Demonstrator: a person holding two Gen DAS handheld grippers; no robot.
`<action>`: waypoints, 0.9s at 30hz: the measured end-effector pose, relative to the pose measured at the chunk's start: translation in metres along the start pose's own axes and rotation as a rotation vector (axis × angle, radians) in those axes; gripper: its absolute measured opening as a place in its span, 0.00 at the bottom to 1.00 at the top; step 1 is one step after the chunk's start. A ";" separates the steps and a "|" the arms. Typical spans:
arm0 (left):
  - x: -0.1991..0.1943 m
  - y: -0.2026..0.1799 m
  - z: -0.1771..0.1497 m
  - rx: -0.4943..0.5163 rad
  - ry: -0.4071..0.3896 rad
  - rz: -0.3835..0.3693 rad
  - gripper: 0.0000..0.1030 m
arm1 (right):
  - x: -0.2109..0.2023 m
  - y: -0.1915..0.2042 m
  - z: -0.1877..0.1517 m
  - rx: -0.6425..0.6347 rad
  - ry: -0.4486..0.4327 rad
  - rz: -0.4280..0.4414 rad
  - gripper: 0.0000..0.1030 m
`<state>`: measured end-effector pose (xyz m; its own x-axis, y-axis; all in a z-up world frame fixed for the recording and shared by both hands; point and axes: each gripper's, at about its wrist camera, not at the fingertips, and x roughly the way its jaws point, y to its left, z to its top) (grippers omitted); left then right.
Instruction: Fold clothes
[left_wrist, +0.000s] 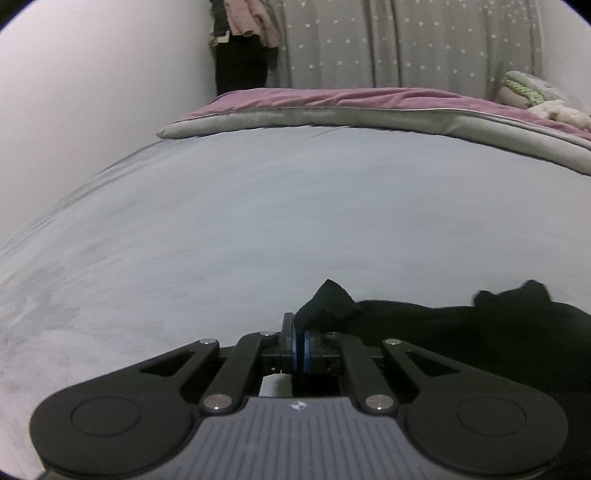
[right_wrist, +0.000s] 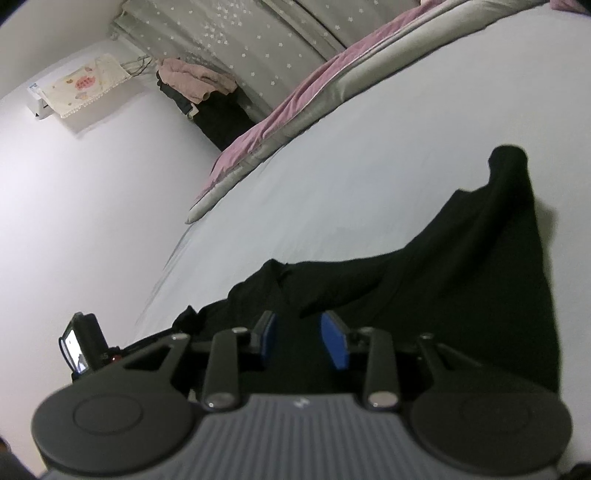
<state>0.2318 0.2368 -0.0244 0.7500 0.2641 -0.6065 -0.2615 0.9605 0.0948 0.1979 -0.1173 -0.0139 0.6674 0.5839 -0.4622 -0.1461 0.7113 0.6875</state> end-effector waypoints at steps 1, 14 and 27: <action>0.001 0.002 0.000 -0.005 0.003 0.009 0.04 | 0.000 -0.001 0.000 0.000 -0.002 -0.003 0.31; 0.012 0.037 -0.004 -0.148 0.051 0.071 0.12 | 0.000 -0.003 0.001 0.004 0.004 -0.015 0.31; -0.030 0.083 -0.026 -0.492 0.194 -0.116 0.39 | 0.003 -0.002 0.002 0.006 0.014 -0.003 0.36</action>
<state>0.1716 0.3067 -0.0190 0.6771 0.0932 -0.7300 -0.4721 0.8159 -0.3337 0.2012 -0.1175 -0.0153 0.6575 0.5870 -0.4722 -0.1399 0.7110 0.6891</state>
